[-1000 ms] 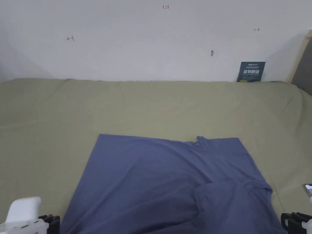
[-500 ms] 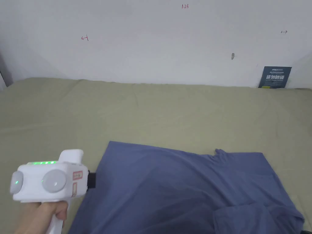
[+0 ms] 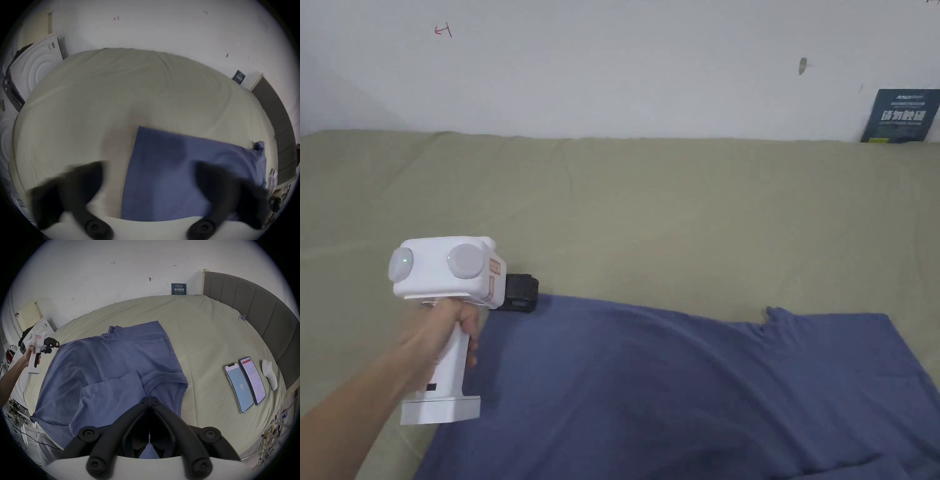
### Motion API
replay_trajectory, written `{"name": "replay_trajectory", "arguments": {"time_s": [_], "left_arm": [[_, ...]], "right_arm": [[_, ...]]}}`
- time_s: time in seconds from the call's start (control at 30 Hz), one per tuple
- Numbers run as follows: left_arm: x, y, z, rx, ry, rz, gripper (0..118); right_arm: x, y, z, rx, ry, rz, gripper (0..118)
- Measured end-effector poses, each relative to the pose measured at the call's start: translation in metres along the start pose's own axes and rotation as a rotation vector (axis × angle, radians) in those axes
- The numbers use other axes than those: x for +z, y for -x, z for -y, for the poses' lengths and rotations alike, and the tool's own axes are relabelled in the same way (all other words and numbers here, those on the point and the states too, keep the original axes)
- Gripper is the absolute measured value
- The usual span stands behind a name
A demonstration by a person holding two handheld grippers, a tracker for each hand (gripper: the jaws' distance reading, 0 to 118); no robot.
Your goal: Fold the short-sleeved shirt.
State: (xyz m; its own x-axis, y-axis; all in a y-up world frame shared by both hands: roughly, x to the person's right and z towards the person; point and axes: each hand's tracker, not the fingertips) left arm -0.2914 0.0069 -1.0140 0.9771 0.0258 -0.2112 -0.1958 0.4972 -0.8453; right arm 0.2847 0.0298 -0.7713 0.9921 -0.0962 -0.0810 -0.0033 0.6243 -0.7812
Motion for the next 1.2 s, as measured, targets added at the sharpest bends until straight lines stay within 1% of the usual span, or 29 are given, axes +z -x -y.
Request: {"name": "replay_trajectory", "arguments": {"time_s": [0.1, 0.13, 0.17, 0.2, 0.23, 0.3, 0.33, 0.37, 0.4, 0.43, 0.47, 0.5, 0.57, 0.63, 0.7, 0.73, 0.8, 0.83, 0.87, 0.9, 0.93, 0.97, 1.0, 1.03, 1.07, 1.1, 1.13, 1.2], "left_arm": [[-0.015, -0.008, 0.011, -0.002, 0.053, -0.006, 115], [-0.026, -0.002, -0.018, -0.032, 0.092, 0.009, 115], [-0.029, -0.005, -0.018, -0.062, 0.116, 0.022, 115], [-0.032, -0.009, -0.015, -0.085, 0.121, -0.007, 115], [-0.032, -0.013, -0.013, -0.112, 0.127, -0.016, 113], [-0.03, -0.011, -0.014, -0.111, 0.106, 0.003, 101], [-0.025, -0.012, -0.015, -0.109, 0.103, 0.011, 85], [-0.02, -0.015, -0.016, -0.134, 0.1, 0.021, 66], [-0.007, -0.017, -0.012, -0.145, 0.089, 0.034, 36], [-0.002, -0.021, -0.012, -0.161, 0.094, 0.043, 1], [0.001, -0.023, -0.008, -0.17, 0.085, 0.05, 1], [0.002, -0.029, -0.01, -0.148, 0.092, 0.071, 1], [0.0, -0.026, -0.01, -0.174, 0.084, 0.048, 1], [-0.003, -0.023, -0.012, -0.168, 0.075, 0.039, 1], [-0.003, -0.018, -0.008, -0.125, 0.057, 0.043, 1], [-0.004, -0.017, -0.008, -0.132, 0.059, 0.035, 1], [-0.006, -0.022, -0.006, -0.138, 0.057, 0.024, 1], [-0.007, -0.022, -0.005, -0.146, 0.058, 0.02, 1], [-0.008, -0.022, -0.004, -0.151, 0.058, 0.018, 2], [-0.008, -0.021, -0.003, -0.151, 0.057, 0.016, 2], [-0.008, -0.025, -0.002, -0.153, 0.059, 0.009, 2], [-0.008, -0.025, -0.002, -0.148, 0.061, 0.01, 2], [-0.008, -0.024, -0.002, -0.145, 0.062, 0.012, 2], [-0.007, -0.024, -0.001, -0.144, 0.065, 0.013, 2], [-0.009, -0.024, -0.004, -0.145, 0.068, 0.014, 2], [-0.008, -0.024, -0.004, -0.144, 0.069, 0.015, 2], [-0.008, -0.023, -0.003, -0.145, 0.069, 0.016, 2], [-0.009, -0.023, -0.005, -0.14, 0.071, 0.019, 2]], "right_arm": [[-0.002, -0.002, -0.003, 0.003, -0.001, 0.006, 0], [-0.003, -0.003, -0.003, 0.003, 0.002, 0.008, 0], [-0.004, -0.004, -0.002, 0.004, 0.004, 0.01, 0], [-0.007, -0.007, -0.001, 0.002, 0.008, 0.013, 0], [-0.008, -0.008, -0.001, 0.001, 0.011, 0.013, 0], [-0.01, -0.009, 0.0, 0.008, 0.02, 0.014, 0], [-0.011, -0.012, 0.0, 0.013, 0.022, 0.016, 0], [-0.013, -0.013, 0.0, 0.017, 0.024, 0.019, 0], [-0.014, -0.013, 0.0, 0.017, 0.025, 0.022, 0], [-0.014, -0.014, -0.001, 0.014, 0.025, 0.021, 0], [-0.012, -0.012, -0.003, 0.009, 0.024, 0.021, 0], [-0.012, -0.012, -0.004, 0.005, 0.022, 0.023, 0], [-0.012, -0.014, -0.009, -0.001, 0.017, 0.021, 0], [-0.015, -0.017, -0.02, 0.008, 0.01, 0.027, 0], [-0.023, -0.022, -0.036, 0.023, 0.0, 0.053, 0], [-0.028, -0.025, -0.048, 0.027, -0.003, 0.055, 0], [-0.044, -0.034, -0.071, 0.011, -0.002, 0.071, 0], [-0.055, -0.044, -0.083, 0.002, -0.002, 0.072, 1], [-0.067, -0.055, -0.094, -0.007, 0.002, 0.07, 7], [-0.079, -0.061, -0.106, -0.022, 0.007, 0.062, 33], [-0.091, -0.064, -0.118, -0.036, 0.025, 0.066, 90], [-0.1, -0.065, -0.127, -0.055, 0.032, 0.081, 103], [-0.11, -0.068, -0.138, -0.068, 0.049, 0.071, 113], [-0.125, -0.069, -0.147, -0.078, 0.104, 0.046, 118], [-0.136, -0.069, -0.151, -0.064, 0.115, 0.023, 116], [-0.148, -0.065, -0.16, -0.064, 0.107, 0.041, 115], [-0.151, -0.062, -0.162, -0.054, 0.166, 0.03, 114], [-0.165, -0.055, -0.167, -0.017, 0.172, 0.026, 114]]}}
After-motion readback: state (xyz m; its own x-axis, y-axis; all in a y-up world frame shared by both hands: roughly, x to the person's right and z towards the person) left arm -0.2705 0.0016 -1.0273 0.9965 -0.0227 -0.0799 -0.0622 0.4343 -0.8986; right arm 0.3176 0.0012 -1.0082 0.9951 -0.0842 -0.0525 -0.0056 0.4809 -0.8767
